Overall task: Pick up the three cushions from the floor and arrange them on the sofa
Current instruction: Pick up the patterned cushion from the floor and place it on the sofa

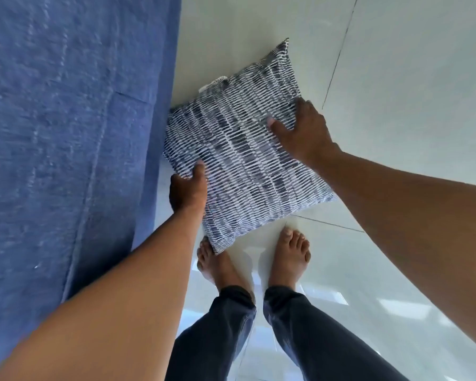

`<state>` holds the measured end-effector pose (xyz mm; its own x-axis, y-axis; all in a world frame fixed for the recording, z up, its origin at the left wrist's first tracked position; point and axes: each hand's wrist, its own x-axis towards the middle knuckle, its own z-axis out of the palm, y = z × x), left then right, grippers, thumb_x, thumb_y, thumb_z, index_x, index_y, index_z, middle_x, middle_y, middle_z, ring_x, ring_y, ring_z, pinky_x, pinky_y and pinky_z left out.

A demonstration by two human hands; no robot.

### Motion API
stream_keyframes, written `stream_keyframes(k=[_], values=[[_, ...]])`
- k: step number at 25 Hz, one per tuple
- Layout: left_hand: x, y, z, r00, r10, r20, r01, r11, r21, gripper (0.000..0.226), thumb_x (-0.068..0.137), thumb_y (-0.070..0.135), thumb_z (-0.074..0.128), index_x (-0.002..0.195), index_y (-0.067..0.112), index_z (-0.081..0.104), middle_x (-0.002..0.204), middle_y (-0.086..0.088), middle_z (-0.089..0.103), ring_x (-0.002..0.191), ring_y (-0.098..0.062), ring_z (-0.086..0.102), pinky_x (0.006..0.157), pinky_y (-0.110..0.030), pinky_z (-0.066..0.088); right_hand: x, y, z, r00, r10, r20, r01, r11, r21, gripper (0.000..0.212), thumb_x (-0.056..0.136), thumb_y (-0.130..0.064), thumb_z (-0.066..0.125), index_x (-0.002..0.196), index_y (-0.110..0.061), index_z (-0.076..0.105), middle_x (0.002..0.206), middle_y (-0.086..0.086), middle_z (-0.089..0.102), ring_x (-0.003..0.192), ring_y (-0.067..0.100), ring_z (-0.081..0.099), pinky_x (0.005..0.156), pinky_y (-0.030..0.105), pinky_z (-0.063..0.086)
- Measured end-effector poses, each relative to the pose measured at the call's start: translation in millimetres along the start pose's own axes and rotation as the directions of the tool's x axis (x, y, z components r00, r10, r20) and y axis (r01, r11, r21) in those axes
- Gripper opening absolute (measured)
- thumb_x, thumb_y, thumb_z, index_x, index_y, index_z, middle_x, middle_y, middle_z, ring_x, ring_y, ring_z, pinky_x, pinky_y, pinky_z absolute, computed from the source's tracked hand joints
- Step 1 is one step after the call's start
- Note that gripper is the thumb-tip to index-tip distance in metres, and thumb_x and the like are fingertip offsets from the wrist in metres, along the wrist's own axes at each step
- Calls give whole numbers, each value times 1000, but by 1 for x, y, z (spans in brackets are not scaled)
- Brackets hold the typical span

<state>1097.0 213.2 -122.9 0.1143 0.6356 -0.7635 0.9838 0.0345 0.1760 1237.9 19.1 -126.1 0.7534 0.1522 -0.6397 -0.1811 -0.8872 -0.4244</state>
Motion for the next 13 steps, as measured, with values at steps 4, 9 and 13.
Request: stream_keyframes(k=[4,9,13], values=[[19,0,14,971,-153,186,207,923,-324,74,91,64,65,135,5,58,142,-17,63,127,-38,61,110,-52,51,22,20,13,975,201,98,-220,938,267,88,78,-83,64,137,-18,54,126,3,64,121,30,62,105,42,49],[-23,19,3,980,-10,197,69,954,-292,33,100,40,56,108,9,64,120,-15,72,90,-26,67,91,-44,59,-10,19,-16,951,283,122,-308,862,403,129,45,-100,66,134,-7,61,117,0,63,106,23,63,96,41,51],[-85,35,-32,955,7,297,84,953,-293,28,100,35,58,103,11,70,116,-14,76,107,-35,71,98,-54,59,-60,9,-76,924,362,123,-368,751,549,96,32,-93,81,90,-16,81,83,-1,84,78,22,81,86,47,66]])
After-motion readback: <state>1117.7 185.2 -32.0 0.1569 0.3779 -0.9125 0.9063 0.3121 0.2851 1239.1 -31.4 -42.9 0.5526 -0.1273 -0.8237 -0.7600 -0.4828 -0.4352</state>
